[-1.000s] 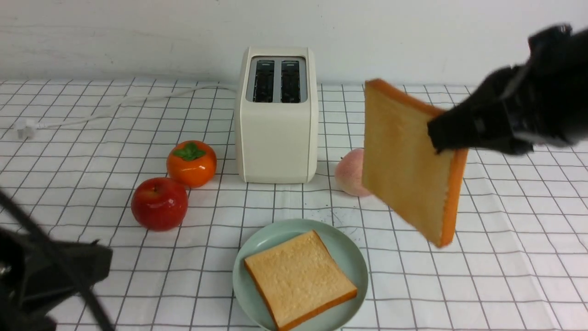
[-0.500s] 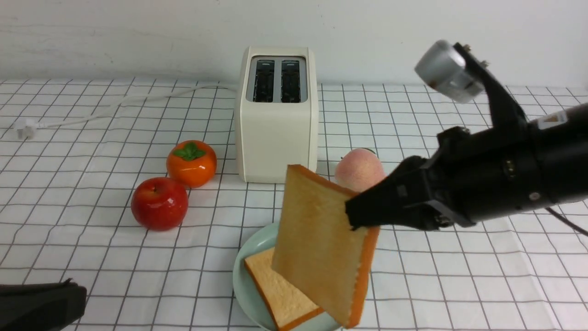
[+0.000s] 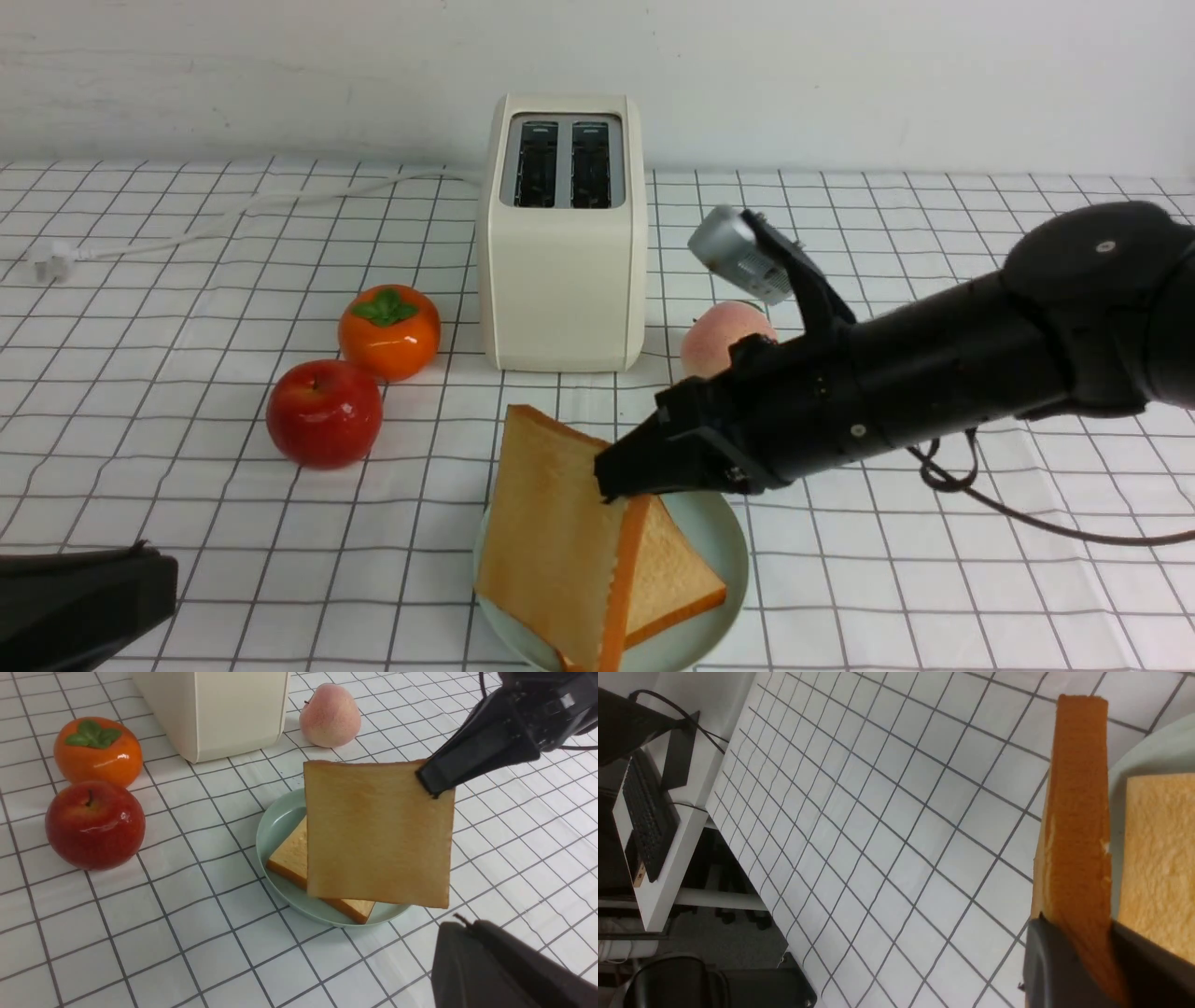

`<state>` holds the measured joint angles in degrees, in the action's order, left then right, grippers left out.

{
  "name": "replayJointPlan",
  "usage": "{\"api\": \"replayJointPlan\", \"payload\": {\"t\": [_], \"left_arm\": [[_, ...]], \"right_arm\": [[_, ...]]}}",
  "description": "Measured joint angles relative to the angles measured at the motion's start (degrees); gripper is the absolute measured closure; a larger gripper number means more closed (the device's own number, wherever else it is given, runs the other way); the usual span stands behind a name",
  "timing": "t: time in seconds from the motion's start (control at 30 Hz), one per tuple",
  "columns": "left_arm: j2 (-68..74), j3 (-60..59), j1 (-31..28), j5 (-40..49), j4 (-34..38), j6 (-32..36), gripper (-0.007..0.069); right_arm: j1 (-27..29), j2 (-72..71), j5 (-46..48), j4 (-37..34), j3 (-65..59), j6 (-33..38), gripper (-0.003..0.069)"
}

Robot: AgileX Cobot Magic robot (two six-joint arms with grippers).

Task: Take toasted bread from bread machine on white checkered table place on plate.
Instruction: 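Place the held slice of bread on top of the slice on the plate with the right gripper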

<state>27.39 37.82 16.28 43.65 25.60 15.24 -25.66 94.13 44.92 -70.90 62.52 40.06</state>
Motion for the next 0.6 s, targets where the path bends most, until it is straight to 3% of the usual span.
{"api": "replayJointPlan", "payload": {"t": [0.17, 0.47, 0.6], "left_arm": [[0.0, 0.0, 0.0, 0.0, 0.1, 0.1, 0.0638], [0.0, 0.0, 0.0, -0.2, 0.1, 0.2, 0.0638], [0.0, 0.0, 0.0, -0.2, 0.2, 0.2, 0.0638]], "right_arm": [[1.6, 3.8, -0.7, -4.0, 0.0, 3.8, 0.0562], [3.3, 7.3, -1.2, -5.1, 0.0, 4.3, 0.056], [3.3, 7.6, -4.0, -3.3, 0.0, 4.3, 0.0486]]}}
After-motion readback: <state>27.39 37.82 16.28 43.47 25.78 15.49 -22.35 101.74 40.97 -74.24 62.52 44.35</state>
